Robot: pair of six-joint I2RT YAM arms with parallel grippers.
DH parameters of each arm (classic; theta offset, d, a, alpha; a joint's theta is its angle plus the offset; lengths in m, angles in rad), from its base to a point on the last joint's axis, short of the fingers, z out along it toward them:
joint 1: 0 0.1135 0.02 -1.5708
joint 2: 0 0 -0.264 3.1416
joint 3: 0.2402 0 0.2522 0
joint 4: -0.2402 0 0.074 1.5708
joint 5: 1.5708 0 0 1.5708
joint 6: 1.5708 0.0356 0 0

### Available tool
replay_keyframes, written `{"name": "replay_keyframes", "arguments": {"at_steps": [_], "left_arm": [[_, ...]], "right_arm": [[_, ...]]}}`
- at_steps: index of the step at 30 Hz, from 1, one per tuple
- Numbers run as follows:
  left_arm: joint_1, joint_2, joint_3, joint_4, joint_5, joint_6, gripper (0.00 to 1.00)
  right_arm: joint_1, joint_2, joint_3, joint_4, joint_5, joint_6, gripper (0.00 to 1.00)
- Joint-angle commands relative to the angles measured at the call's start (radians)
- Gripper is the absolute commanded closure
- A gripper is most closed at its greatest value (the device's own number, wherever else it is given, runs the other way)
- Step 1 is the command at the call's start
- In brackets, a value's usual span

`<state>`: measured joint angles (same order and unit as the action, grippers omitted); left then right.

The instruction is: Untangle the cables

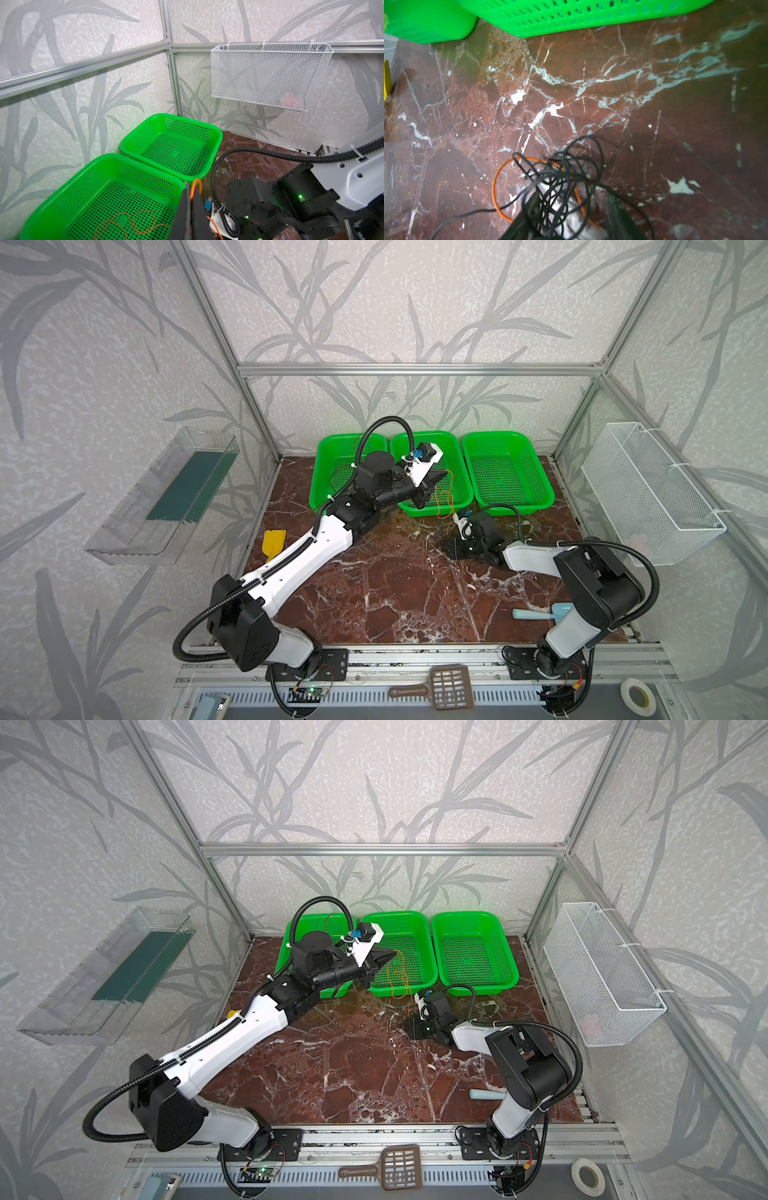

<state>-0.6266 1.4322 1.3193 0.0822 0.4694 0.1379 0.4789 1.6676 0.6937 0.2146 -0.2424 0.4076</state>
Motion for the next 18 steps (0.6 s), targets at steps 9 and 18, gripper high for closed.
{"name": "replay_keyframes", "arguments": {"at_steps": [9, 18], "left_arm": [[0.023, -0.025, -0.007, 0.047, 0.013, -0.041, 1.0], [0.022, -0.031, -0.045, 0.108, -0.009, -0.084, 1.0]], "right_arm": [[0.006, -0.261, -0.074, -0.002, 0.105, -0.122, 0.4], [0.028, -0.526, -0.165, 0.039, 0.058, -0.309, 0.33]]}}
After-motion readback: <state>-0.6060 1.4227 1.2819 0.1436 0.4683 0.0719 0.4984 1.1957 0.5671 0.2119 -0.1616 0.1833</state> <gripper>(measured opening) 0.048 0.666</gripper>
